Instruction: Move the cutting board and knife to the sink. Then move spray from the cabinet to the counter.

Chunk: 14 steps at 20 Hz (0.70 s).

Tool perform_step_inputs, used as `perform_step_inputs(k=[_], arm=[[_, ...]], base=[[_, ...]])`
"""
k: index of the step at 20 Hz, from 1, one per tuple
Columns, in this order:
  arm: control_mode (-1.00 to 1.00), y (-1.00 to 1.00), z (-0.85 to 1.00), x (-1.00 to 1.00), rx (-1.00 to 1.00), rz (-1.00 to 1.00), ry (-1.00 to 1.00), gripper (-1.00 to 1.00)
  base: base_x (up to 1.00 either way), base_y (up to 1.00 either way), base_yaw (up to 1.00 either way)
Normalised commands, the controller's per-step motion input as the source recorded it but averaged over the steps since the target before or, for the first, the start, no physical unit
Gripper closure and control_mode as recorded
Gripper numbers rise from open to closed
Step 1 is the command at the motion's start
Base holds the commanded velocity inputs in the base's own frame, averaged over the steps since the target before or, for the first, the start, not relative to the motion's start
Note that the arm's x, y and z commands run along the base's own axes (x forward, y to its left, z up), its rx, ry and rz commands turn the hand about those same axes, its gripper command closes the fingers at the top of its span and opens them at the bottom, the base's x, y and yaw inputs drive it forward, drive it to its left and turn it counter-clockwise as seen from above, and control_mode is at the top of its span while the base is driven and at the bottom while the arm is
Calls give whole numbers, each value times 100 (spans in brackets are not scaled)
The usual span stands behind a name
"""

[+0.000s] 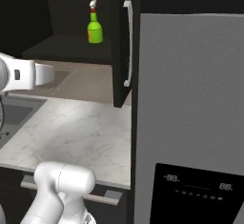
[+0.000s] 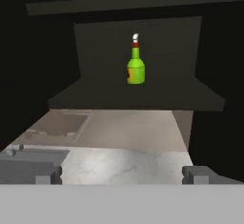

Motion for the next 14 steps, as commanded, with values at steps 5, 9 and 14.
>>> perform_step_inputs(k=[5, 9, 14], arm=[[-100, 0, 34, 12, 0, 0, -17, -100], [-100, 0, 15, 19, 0, 0, -19, -100], [-100, 0, 5, 29, 0, 0, -16, -100]], base=[[0, 0, 0], [0, 0, 0], [0, 0, 0]])
